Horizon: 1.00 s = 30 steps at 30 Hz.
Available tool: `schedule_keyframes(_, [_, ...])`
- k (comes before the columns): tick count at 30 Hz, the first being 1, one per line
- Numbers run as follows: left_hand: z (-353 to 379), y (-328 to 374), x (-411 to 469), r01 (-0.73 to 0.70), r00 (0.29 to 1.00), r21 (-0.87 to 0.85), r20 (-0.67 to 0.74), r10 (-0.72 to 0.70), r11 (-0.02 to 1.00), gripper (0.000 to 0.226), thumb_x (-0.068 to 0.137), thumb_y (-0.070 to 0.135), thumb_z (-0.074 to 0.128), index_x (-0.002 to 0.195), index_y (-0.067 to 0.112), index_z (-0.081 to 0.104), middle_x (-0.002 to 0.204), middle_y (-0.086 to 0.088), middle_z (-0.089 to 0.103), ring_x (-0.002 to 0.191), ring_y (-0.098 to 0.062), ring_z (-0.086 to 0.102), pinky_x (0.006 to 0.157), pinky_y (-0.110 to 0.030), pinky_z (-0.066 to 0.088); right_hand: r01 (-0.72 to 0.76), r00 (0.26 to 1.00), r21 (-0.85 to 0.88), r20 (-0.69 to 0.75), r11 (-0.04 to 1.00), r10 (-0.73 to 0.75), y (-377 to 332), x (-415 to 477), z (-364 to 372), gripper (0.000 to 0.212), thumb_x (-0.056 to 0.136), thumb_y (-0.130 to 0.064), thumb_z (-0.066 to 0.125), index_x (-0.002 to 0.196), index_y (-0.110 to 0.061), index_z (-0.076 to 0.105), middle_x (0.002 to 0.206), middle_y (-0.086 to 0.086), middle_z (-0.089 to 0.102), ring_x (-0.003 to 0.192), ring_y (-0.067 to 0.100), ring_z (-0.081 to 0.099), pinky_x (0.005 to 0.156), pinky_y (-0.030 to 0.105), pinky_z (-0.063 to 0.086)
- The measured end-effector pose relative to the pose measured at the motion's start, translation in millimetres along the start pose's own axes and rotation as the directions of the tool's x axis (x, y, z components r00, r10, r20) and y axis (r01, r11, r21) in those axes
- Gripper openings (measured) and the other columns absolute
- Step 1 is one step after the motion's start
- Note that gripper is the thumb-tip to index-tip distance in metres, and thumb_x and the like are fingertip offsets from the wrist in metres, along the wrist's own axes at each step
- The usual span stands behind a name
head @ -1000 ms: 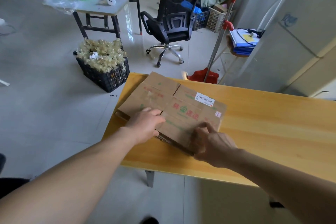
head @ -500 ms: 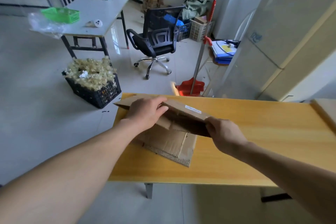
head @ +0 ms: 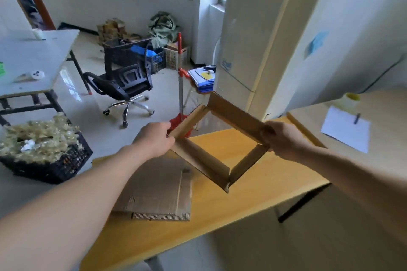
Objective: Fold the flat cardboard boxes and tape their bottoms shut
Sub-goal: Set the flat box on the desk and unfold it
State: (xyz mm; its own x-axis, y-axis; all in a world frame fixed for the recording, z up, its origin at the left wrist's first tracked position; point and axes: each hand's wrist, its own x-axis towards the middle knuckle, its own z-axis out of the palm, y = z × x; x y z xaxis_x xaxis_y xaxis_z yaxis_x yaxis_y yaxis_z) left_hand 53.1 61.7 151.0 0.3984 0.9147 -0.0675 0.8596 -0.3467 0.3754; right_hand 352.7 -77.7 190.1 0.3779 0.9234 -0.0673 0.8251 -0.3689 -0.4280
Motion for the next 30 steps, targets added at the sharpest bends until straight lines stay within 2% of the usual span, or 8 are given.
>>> schedule_keyframes(2, [4, 38, 8, -0.049, 0.999, -0.040, 0.021, 0.050, 0.998, 0.014, 0.088, 0.022, 0.056, 0.079, 0.019, 0.046, 0.078, -0.003, 0.056, 0.072, -0.023, 0.055, 0.055, -0.031, 0.039, -0.052, 0.999, 0.024, -0.014, 0.998, 0.052, 19, -5, -20, 0.024, 0.100, -0.025, 0.043, 0.099, -0.020, 0.067, 0.081, 0.005, 0.069, 0.072, 0.023, 0.065, 0.065, 0.044, 0.058])
schedule_keyframes(5, [18, 103, 22, -0.179, 0.981, -0.022, 0.067, 0.180, 0.984, 0.012, 0.090, 0.028, 0.055, 0.083, 0.020, 0.051, 0.079, -0.003, 0.059, 0.074, -0.022, 0.059, 0.062, -0.036, 0.052, -0.129, 0.990, 0.094, -0.038, 0.987, 0.133, 52, -11, -50, 0.023, 0.102, -0.023, 0.043, 0.103, -0.021, 0.066, 0.083, 0.006, 0.068, 0.069, 0.019, 0.066, 0.052, 0.029, 0.049])
schedule_keyframes(7, [32, 148, 33, -0.239, 0.965, -0.053, 0.099, 0.243, 0.970, 0.020, 0.094, 0.029, 0.052, 0.078, 0.017, 0.053, 0.074, -0.004, 0.058, 0.070, -0.021, 0.059, 0.059, -0.033, 0.049, -0.175, 0.981, 0.124, -0.062, 0.977, 0.184, 79, -15, -70, 0.022, 0.102, -0.021, 0.045, 0.102, -0.020, 0.066, 0.081, 0.006, 0.066, 0.067, 0.019, 0.064, 0.050, 0.026, 0.046])
schedule_keyframes(12, [73, 266, 56, -0.327, 0.925, -0.145, 0.154, 0.348, 0.934, 0.029, 0.093, 0.019, 0.052, 0.066, 0.012, 0.046, 0.067, -0.007, 0.049, 0.063, -0.024, 0.047, 0.060, -0.031, 0.039, -0.288, 0.946, 0.162, -0.103, 0.944, 0.307, 171, -21, -123, 0.020, 0.099, -0.022, 0.047, 0.092, -0.018, 0.066, 0.083, 0.007, 0.065, 0.076, 0.026, 0.064, 0.059, 0.033, 0.052])
schedule_keyframes(16, [105, 365, 74, -0.382, 0.896, -0.170, 0.175, 0.409, 0.908, 0.023, 0.088, 0.016, 0.051, 0.066, 0.010, 0.045, 0.066, -0.010, 0.047, 0.063, -0.025, 0.041, 0.057, -0.032, 0.031, -0.396, 0.898, 0.221, -0.111, 0.891, 0.426, 256, -31, -171, 0.018, 0.099, -0.024, 0.048, 0.100, -0.017, 0.064, 0.089, 0.011, 0.068, 0.079, 0.031, 0.069, 0.049, 0.028, 0.048])
schedule_keyframes(20, [145, 464, 78, -0.447, 0.857, -0.200, 0.182, 0.482, 0.872, 0.026, 0.088, 0.016, 0.051, 0.064, 0.012, 0.043, 0.064, -0.008, 0.047, 0.063, -0.025, 0.043, 0.057, -0.033, 0.032, -0.490, 0.833, 0.232, -0.159, 0.840, 0.530, 343, -50, -216, 0.019, 0.095, -0.024, 0.049, 0.097, -0.021, 0.068, 0.080, 0.012, 0.072, 0.074, 0.033, 0.072, 0.046, 0.028, 0.050])
schedule_keyframes(25, [192, 569, 76, -0.515, 0.795, -0.242, 0.224, 0.564, 0.822, 0.031, 0.092, 0.017, 0.051, 0.063, 0.013, 0.043, 0.062, -0.004, 0.044, 0.059, -0.018, 0.041, 0.053, -0.029, 0.032, -0.563, 0.755, 0.289, -0.201, 0.774, 0.624, 430, -74, -250, 0.017, 0.091, -0.023, 0.051, 0.091, -0.018, 0.068, 0.076, 0.013, 0.073, 0.064, 0.030, 0.072, 0.055, 0.042, 0.059])
schedule_keyframes(30, [232, 660, 86, -0.564, 0.744, -0.254, 0.258, 0.617, 0.786, 0.035, 0.092, 0.015, 0.051, 0.059, 0.014, 0.038, 0.062, -0.003, 0.042, 0.058, -0.015, 0.039, 0.051, -0.028, 0.027, -0.627, 0.675, 0.374, -0.176, 0.683, 0.716, 507, -87, -260, 0.017, 0.094, -0.019, 0.050, 0.090, -0.009, 0.064, 0.081, 0.015, 0.071, 0.059, 0.021, 0.072, 0.054, 0.040, 0.059])
